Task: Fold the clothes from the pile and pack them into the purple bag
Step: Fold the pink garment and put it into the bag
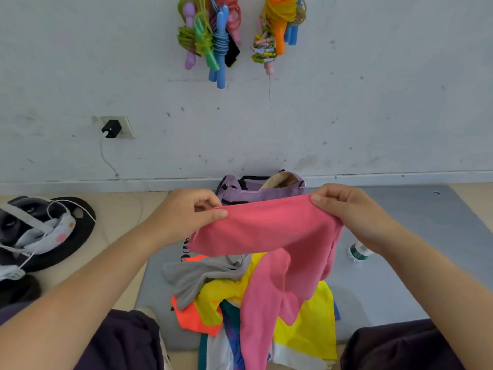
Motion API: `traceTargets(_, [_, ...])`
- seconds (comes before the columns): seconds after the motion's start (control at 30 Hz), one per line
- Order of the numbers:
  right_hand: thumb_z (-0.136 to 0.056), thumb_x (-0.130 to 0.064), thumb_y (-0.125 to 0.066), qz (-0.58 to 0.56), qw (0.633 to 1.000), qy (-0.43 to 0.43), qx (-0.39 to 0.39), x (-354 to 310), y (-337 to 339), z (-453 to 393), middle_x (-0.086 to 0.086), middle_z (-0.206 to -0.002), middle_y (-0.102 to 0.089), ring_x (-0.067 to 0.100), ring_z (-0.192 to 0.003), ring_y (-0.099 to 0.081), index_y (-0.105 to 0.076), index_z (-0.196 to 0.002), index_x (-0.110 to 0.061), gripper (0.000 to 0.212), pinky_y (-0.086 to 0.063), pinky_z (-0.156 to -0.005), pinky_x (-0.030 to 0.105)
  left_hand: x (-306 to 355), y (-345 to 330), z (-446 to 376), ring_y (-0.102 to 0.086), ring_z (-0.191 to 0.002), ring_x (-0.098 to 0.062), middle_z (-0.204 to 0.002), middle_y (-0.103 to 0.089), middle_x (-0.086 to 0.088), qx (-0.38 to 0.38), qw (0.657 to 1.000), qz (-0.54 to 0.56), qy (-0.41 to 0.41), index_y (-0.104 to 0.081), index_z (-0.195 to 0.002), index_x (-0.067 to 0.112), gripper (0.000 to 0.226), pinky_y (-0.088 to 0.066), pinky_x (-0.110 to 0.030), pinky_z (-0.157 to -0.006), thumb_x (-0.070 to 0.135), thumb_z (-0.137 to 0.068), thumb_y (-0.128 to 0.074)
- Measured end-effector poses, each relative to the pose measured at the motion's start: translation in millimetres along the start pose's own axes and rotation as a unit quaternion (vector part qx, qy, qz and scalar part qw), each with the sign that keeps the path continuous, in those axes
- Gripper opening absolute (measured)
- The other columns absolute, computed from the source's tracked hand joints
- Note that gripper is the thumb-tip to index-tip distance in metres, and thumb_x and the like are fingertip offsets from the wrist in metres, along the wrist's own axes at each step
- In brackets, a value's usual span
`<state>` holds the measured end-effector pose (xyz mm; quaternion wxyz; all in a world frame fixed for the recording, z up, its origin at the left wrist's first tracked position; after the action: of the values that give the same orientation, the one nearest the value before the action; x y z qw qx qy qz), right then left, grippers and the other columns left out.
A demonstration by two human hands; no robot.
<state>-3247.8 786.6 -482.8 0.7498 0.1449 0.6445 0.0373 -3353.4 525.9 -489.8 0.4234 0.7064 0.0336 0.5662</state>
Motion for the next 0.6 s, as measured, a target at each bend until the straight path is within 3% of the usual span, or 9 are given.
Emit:
traceTargets(0.1, [-0.094, -0.015, -0.059, 0.008, 1.0, 0.003, 0.011, 2.2, 5.3, 1.7, -0.004, -0.074, -0.059, 0.008, -0.075, -0.051, -0.065, -0.076, -0.012, 0.019, -0.04, -0.075, 0.024, -11.7, 4.0, 1.6, -0.067, -0.073, -0.02, -0.073, -0.072, 0.005, -0.016, 0.998, -0.057, 0.024, -0.073, -0.073, 0.025, 0.011, -0.052, -0.034, -0.07, 0.031, -0.077, -0.081])
traceTargets(0.27, [-0.093, -0.014, -0.062, 0.029, 0.999, -0.005, 0.014, 12.6, 6.5, 1.5, -0.002, -0.078, -0.065, 0.007, -0.077, -0.055, -0.07, -0.081, -0.007, 0.015, -0.044, -0.078, 0.021, -32.3, -0.6, 5.0, -0.066, -0.083, -0.014, -0.08, -0.072, 0.006, -0.071, 0.981, -0.17, 0.064, -0.076, -0.077, 0.023, 0.013, -0.052, -0.038, -0.081, 0.036, -0.079, -0.079])
traceTargets(0.37, [-0.088, -0.011, -0.068, 0.01, 1.0, -0.015, 0.014, 18.3, 0.8, 1.8, -0.004, -0.077, -0.069, 0.004, -0.075, -0.06, -0.074, -0.079, -0.012, 0.01, -0.047, -0.071, 0.011, -33.7, 2.6, 6.4, -0.068, -0.08, -0.023, -0.082, -0.073, 0.001, -0.027, 0.995, -0.018, 0.093, -0.074, -0.077, 0.024, 0.017, -0.055, -0.043, -0.082, 0.033, -0.09, -0.068])
traceTargets(0.43, [-0.086, -0.011, -0.07, -0.001, 1.0, -0.027, -0.005, 22.0, -7.6, 2.2, -0.001, -0.08, -0.071, 0.006, -0.077, -0.062, -0.074, -0.082, -0.011, 0.006, -0.049, -0.072, 0.013, -24.4, -1.5, 7.1, -0.063, -0.077, -0.014, -0.079, -0.069, 0.007, -0.005, 0.988, 0.122, 0.09, -0.069, -0.076, 0.024, 0.026, -0.05, -0.04, -0.086, 0.029, -0.098, -0.057])
traceTargets(0.5, [-0.086, -0.01, -0.07, -0.022, 0.998, -0.036, -0.035, 23.2, -21.2, 3.9, 0.003, -0.086, -0.073, 0.008, -0.081, -0.065, -0.074, -0.088, -0.008, 0.006, -0.051, -0.073, 0.014, -9.8, -10.6, 8.8, -0.052, -0.068, -0.005, -0.071, -0.06, 0.01, 0.005, 0.973, 0.217, 0.078, -0.065, -0.074, 0.025, 0.029, -0.042, -0.03, -0.075, 0.026, -0.1, -0.052])
traceTargets(0.6, [-0.081, -0.015, -0.072, -0.049, 0.995, -0.03, -0.084, 16.7, -45.0, 10.2, 0.003, -0.088, -0.073, 0.009, -0.082, -0.064, -0.075, -0.088, -0.009, 0.01, -0.052, -0.075, 0.015, 9.1, -23.5, 14.1, -0.053, -0.065, -0.002, -0.07, -0.063, 0.013, 0.013, 0.982, 0.177, 0.059, -0.065, -0.085, 0.025, 0.011, -0.039, -0.021, -0.064, 0.033, -0.092, -0.064])
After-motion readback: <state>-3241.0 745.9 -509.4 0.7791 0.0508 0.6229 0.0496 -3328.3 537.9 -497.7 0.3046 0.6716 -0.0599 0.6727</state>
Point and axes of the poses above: each hand's wrist, its own z-axis away from the middle knuckle, its own y-axis out of the back of the hand, x = y × z, the point moved 8 cm from there along -z, towards the middle knuckle
